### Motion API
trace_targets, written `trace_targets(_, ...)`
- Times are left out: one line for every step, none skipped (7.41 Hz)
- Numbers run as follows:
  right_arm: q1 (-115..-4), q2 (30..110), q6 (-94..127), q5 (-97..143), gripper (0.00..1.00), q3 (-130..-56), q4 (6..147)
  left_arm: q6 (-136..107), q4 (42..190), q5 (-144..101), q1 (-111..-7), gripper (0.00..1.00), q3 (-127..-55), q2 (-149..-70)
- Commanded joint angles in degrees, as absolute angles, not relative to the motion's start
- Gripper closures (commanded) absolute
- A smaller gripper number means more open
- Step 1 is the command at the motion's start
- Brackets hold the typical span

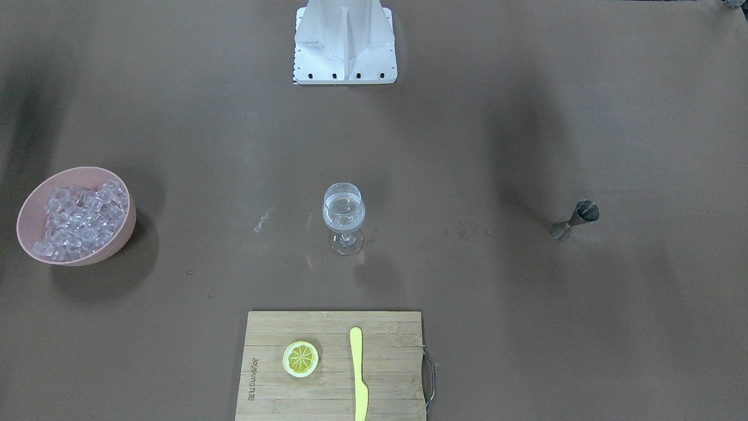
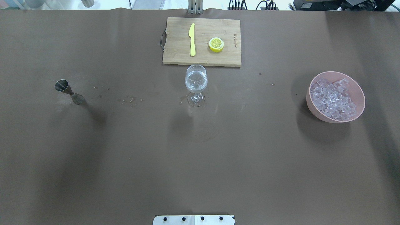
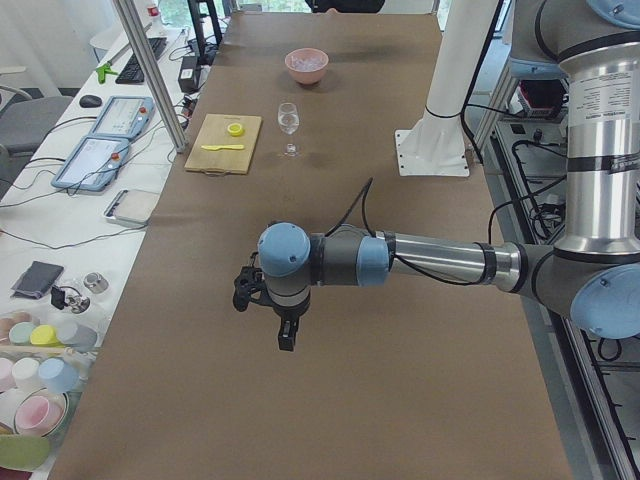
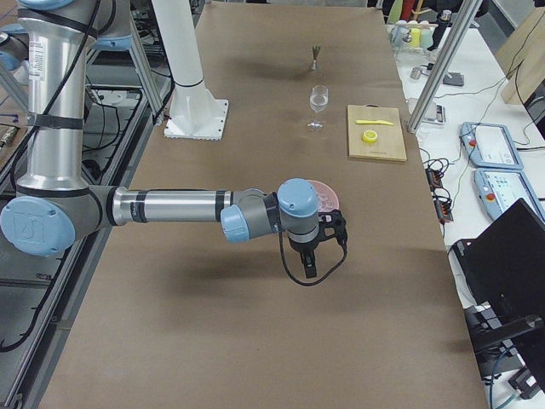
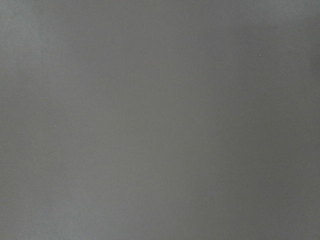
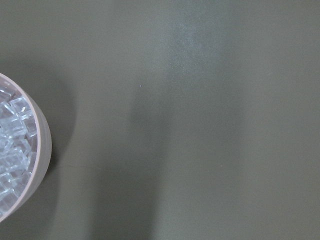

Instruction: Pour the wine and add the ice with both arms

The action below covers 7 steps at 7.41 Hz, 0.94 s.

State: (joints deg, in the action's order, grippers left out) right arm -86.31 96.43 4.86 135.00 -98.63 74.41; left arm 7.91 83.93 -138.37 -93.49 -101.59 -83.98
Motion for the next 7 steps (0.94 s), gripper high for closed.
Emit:
trace_targets(-85.9, 95.8, 12.5, 135.2, 0.00, -101.1, 74.1, 7.8, 84.4, -138.9, -93.9, 0.02, -101.5, -84.0)
trace_targets(-84.6, 95.7, 14.9, 135.3, 0.00, -102.9, 74.1, 7.9, 84.4, -138.9, -93.9, 0.02, -101.3, -84.2)
trace_targets(-80.6, 95.1, 20.5, 133.7, 0.00, -104.1, 74.1, 8.0, 84.4, -138.9, -93.9, 0.02, -101.3, -83.9)
trace_targets(-76.3, 93.7, 27.9, 130.5, 0.00, -105.8, 74.1, 8.0, 84.4, -138.9, -93.9, 0.02, -101.3, -83.9)
trace_targets(-71.5, 92.2, 35.9, 126.8, 0.00, -107.6, 74.1, 8.0, 84.4, -138.9, -93.9, 0.02, -101.3, -83.9)
trace_targets(-66.3, 91.3, 43.3, 122.0, 0.00, -109.1, 74.1, 8.1, 84.4, -138.9, -93.9, 0.02, -101.3, -84.1)
trace_targets(-61.1, 91.0, 49.8, 117.3, 0.00, -109.7, 73.1, 8.1, 84.4, -138.9, -93.9, 0.02, -101.3, -84.1)
